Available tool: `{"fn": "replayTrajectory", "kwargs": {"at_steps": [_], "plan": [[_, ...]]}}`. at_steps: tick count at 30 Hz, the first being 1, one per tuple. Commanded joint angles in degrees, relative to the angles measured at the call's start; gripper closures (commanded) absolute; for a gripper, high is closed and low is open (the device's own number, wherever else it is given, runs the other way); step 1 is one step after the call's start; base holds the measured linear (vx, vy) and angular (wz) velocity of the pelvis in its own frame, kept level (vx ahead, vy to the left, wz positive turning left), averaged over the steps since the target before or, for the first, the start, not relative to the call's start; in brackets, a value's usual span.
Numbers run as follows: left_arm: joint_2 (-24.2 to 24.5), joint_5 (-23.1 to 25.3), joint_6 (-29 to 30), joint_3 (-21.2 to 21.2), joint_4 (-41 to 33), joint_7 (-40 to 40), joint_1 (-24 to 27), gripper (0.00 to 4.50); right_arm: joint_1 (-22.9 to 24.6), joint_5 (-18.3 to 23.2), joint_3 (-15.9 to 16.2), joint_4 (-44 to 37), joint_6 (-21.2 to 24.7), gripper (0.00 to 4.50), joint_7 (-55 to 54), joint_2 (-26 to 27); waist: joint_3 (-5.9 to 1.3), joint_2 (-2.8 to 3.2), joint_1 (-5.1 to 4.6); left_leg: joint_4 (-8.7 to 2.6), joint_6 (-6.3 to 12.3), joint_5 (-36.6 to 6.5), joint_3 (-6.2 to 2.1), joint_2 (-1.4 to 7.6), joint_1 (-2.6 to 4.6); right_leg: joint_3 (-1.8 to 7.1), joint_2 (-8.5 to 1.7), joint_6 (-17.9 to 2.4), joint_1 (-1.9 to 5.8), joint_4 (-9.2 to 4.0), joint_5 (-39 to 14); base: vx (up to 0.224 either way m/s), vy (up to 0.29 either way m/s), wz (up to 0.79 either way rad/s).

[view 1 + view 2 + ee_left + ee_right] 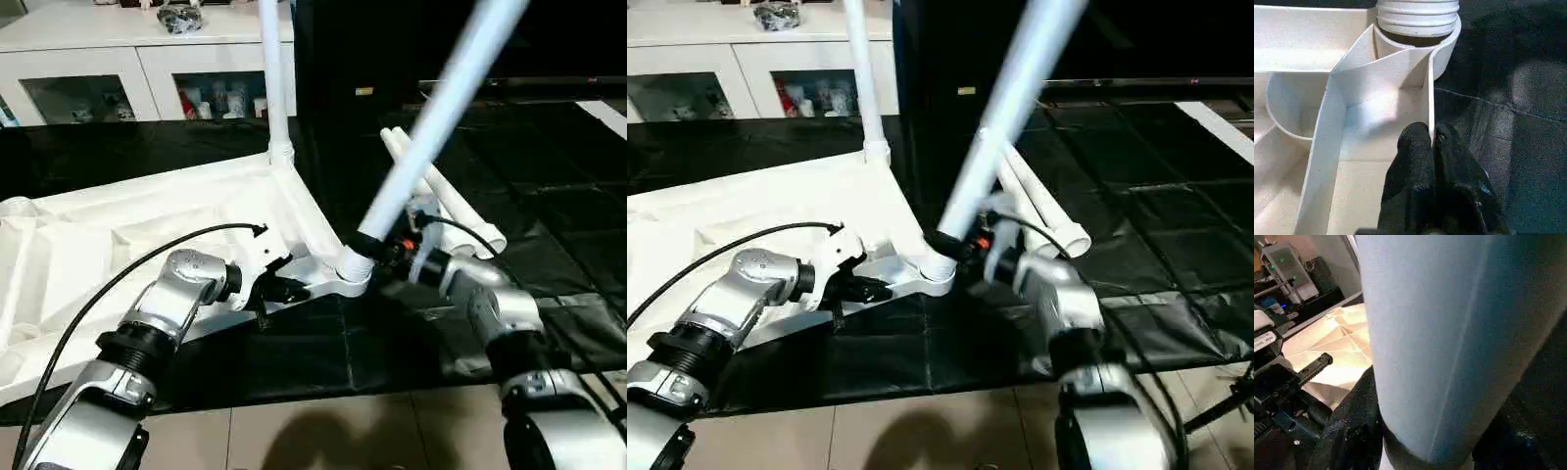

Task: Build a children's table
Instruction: Insert table leg to table base

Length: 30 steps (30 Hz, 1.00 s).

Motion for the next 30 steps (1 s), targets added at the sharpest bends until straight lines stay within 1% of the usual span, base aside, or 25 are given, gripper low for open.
{"fn": "replayTrajectory", "kwargs": {"at_steps": [1, 2, 3, 5, 7, 9, 10, 11, 12, 13, 14, 15, 17, 19, 20, 21, 22, 23, 24, 25, 26, 27, 28, 29, 30], "plan": [[0.1, 0.4, 0.3, 0.0, 0.9, -0.3, -1.3, 4.50, 4.6, -3.4, 2.0, 1.8, -0.4, 2.59, -1.8, 0.0, -3.07, 0.71, -0.13, -4.86, -0.06, -24.0, 0.31, 0.00, 0.65, 0.67, -1.40, -11.7, 2.47, -4.84, -23.9, 0.000, 0.000, 0.00], [0.1, 0.4, 0.2, 0.1, 1.1, -0.1, -1.4, 4.50, 5.4, -3.8, 2.2, 1.3, -1.3, 2.59, -2.2, 0.1, -3.11, 0.79, -0.16, -4.98, -0.18, -24.3, 0.19, -0.02, 0.67, 0.65, -1.45, -11.2, 2.58, -4.92, -24.6, 0.000, 0.000, 0.00], [0.1, 0.4, 0.2, 0.1, 1.1, -0.1, -1.4, 4.50, 5.4, -3.8, 2.2, 1.3, -1.3, 2.59, -2.2, 0.1, -3.19, 0.67, -0.17, -4.98, -0.11, -23.9, 0.19, -0.04, 0.65, 0.68, -1.41, -11.1, 2.64, -4.94, -24.4, 0.000, 0.000, 0.00], [0.3, 0.6, 0.0, 0.3, 1.7, 0.2, -1.8, 4.50, 7.4, -6.3, 4.0, -0.5, -4.7, 2.59, -3.1, -0.3, -3.20, 1.15, -0.12, -5.08, 0.09, -23.4, 0.20, 0.00, 0.69, 0.70, -1.42, -11.3, 2.57, -4.95, -23.9, 0.000, 0.000, 0.00], [0.4, 0.7, -0.2, 0.4, 2.2, 0.3, -2.1, 4.50, 8.7, -8.0, 5.1, -1.6, -6.7, 2.59, -4.1, -0.6, -3.27, 1.00, -0.16, -5.21, 0.36, -22.6, 0.26, -0.06, 0.50, 0.68, -1.32, -11.1, 2.80, -5.00, -22.9, 0.000, 0.000, 0.00], [0.5, 1.0, -0.7, 0.4, 2.7, 0.4, -2.4, 4.50, 9.6, -11.2, 7.8, -2.0, -9.8, 2.59, -4.3, -1.7, -3.19, 1.06, -0.25, -5.30, 0.31, -22.7, 0.22, -0.06, 0.42, 0.61, -1.34, -10.7, 2.76, -5.06, -23.9, 0.000, 0.000, 0.00], [0.6, 1.2, -0.9, 0.3, 2.9, 0.4, -2.4, 4.50, 9.6, -12.3, 8.8, -2.2, -10.6, 2.59, -4.2, -2.1, -3.07, 1.00, -0.40, -5.27, 0.29, -24.0, 0.21, -0.16, 0.59, 0.55, -1.41, -9.6, 2.58, -5.53, -27.5, 0.000, 0.000, 0.00], [0.7, 1.3, -1.2, 0.2, 3.1, 0.4, -2.5, 4.50, 9.5, -13.5, 10.0, -2.5, -11.1, 2.59, -3.8, -2.6, -3.06, 1.12, -0.37, -5.27, 0.32, -24.3, 0.16, -0.16, 0.67, 0.56, -1.47, -9.4, 2.50, -5.60, -28.3, 0.000, 0.000, 0.00], [0.7, 1.4, -1.3, 0.2, 3.2, 0.4, -2.5, 4.50, 9.4, -13.9, 10.4, -2.6, -11.2, 2.59, -3.6, -2.8, -3.06, 0.99, -0.44, -5.26, 0.34, -24.5, 0.15, -0.13, 0.65, 0.58, -1.46, -9.1, 2.45, -5.68, -28.7, 0.000, 0.000, 0.00], [0.8, 1.5, -1.5, 0.2, 3.4, 0.4, -2.6, 4.50, 9.2, -14.5, 11.3, -2.8, -11.3, 2.59, -3.3, -3.1, -3.00, 1.10, -0.54, -5.39, 0.50, -25.0, 0.04, -0.12, 0.68, 0.54, -1.37, -8.6, 2.43, -5.75, -29.5, 0.000, 0.000, 0.00], [0.8, 1.7, -1.7, 0.1, 3.5, 0.4, -2.6, 4.50, 8.5, -15.4, 12.6, -2.7, -11.6, 2.59, -2.6, -3.5, -3.06, 0.25, -0.66, -5.36, 0.71, -24.8, 0.14, -0.09, 0.55, 0.55, -1.32, -8.4, 2.46, -5.83, -29.5, 0.000, 0.000, 0.00], [0.9, 1.7, -1.7, 0.0, 3.5, 0.3, -2.6, 4.50, 8.2, -15.6, 12.9, -2.6, -11.7, 2.59, -2.3, -3.6, -3.14, 0.60, -0.52, -5.40, 0.76, -24.3, 0.01, -0.11, 0.56, 0.55, -1.41, -8.5, 2.57, -5.59, -29.2, 0.000, 0.000, 0.00], [1.0, 1.8, -1.9, -0.1, 3.4, 0.1, -2.5, 4.50, 6.7, -16.4, 14.4, -1.6, -12.0, 2.59, -0.4, -3.8, -3.20, -0.05, -0.58, -5.45, 1.31, -23.1, 0.14, -0.01, 0.33, 0.63, -1.39, -8.7, 2.61, -5.61, -28.2, 0.000, 0.000, 0.00], [1.2, 1.7, -2.3, -0.1, 3.1, -0.4, -2.4, 4.50, 5.0, -16.8, 15.3, -0.4, -12.3, 2.59, 1.4, -3.8, -3.09, 0.17, -0.58, -5.47, 1.44, -23.1, 0.12, 0.05, 0.27, 0.62, -1.49, -8.9, 2.49, -5.55, -28.7, 0.000, 0.000, 0.00], [1.4, 1.6, -2.7, -0.3, 2.8, -1.2, -2.2, 4.50, 4.0, -16.4, 15.5, 0.2, -12.0, 2.59, 2.6, -3.7, -3.13, -0.40, -0.69, -5.45, 1.53, -23.1, 0.19, 0.08, 0.21, 0.65, -1.49, -8.7, 2.46, -5.72, -28.9, 0.000, 0.000, 0.00], [1.5, 1.5, -2.9, -0.4, 2.5, -1.6, -2.0, 4.50, 3.5, -16.2, 15.6, 0.5, -11.9, 2.59, 3.2, -3.6, -3.14, -0.18, -0.63, -5.47, 1.54, -23.1, 0.11, 0.03, 0.24, 0.63, -1.53, -8.7, 2.48, -5.58, -29.3, 0.000, 0.000, 0.00], [2.2, 1.2, -3.8, -0.9, 1.2, -3.7, -1.4, 4.50, 1.5, -15.6, 16.0, 1.9, -11.7, 2.59, 6.3, -3.5, -3.23, -0.47, -0.58, -5.44, 1.69, -22.9, 0.07, 0.13, 0.27, 0.68, -1.71, -8.6, 2.44, -5.60, -30.1, 0.000, 0.000, 0.00], [2.3, 1.2, -3.8, -1.0, 1.1, -3.9, -1.4, 4.50, 1.3, -15.6, 16.1, 2.0, -11.7, 2.59, 6.6, -3.5, -3.28, -0.43, -0.58, -5.45, 1.67, -22.6, 0.11, 0.21, 0.30, 0.73, -1.71, -8.7, 2.42, -5.60, -29.4, 0.000, 0.000, 0.00], [2.3, 1.2, -3.9, -1.1, 1.1, -4.0, -1.3, 4.50, 1.2, -15.5, 16.2, 2.1, -11.7, 2.59, 6.8, -3.5, -3.25, -0.43, -0.54, -5.49, 1.63, -21.8, 0.20, 0.26, 0.20, 0.83, -1.61, -9.2, 2.44, -5.50, -27.3, 0.000, 0.000, 0.00], [2.7, 1.3, -4.4, -1.7, 0.3, -5.2, -1.0, 4.50, 0.6, -15.1, 16.8, 2.3, -11.7, 2.59, 9.4, -3.6, -3.22, -0.43, -0.50, -5.53, 1.59, -21.7, 0.22, 0.31, 0.23, 0.84, -1.57, -9.5, 2.42, -5.43, -26.5, 0.000, 0.000, 0.00], [2.9, 1.4, -4.5, -2.0, -0.1, -5.8, -0.9, 4.50, 0.5, -14.9, 17.1, 2.3, -11.7, 2.59, 10.6, -3.7, -3.37, -1.97, -0.37, -5.46, 2.19, -20.5, 0.18, 0.34, 0.00, 0.80, -1.62, -9.6, 2.73, -4.85, -26.0, 0.000, 0.000, 0.00], [3.1, 1.5, -4.8, -2.4, -0.6, -6.4, -0.7, 4.50, 0.4, -14.7, 17.6, 2.2, -11.6, 2.59, 12.2, -3.9, -3.27, -1.89, -0.21, -5.54, 2.35, -20.3, 0.33, 0.48, 0.12, 0.94, -1.70, -9.6, 2.57, -5.08, -26.2, 0.000, 0.000, 0.00], [3.7, 2.0, -5.7, -3.2, -1.3, -7.9, -0.6, 4.50, 0.1, -14.8, 18.8, 2.6, -11.7, 2.59, 15.9, -4.3, -3.39, -1.94, -0.18, -5.54, 2.29, -18.9, 0.31, 0.71, 0.00, 1.00, -1.80, -10.4, 2.68, -4.74, -24.1, 0.000, 0.000, 0.00], [3.7, 2.0, -5.9, -3.3, -1.1, -8.2, -0.8, 4.50, 0.0, -14.8, 19.1, 2.7, -11.7, 2.59, 16.7, -4.4, -3.36, -1.68, -0.11, -5.66, 2.13, -18.7, 0.32, 0.82, 0.09, 1.02, -1.73, -10.6, 2.58, -4.73, -23.0, 0.000, 0.000, 0.00], [3.8, 2.1, -6.2, -3.5, -0.9, -8.6, -1.0, 4.50, -0.1, -14.9, 19.5, 3.0, -11.8, 2.59, 17.9, -4.5, -3.38, -1.89, -0.13, -5.59, 1.92, -18.9, 0.52, 0.86, 0.36, 1.04, -1.50, -11.5, 2.42, -4.60, -20.5, 0.000, 0.000, 0.00]]}}
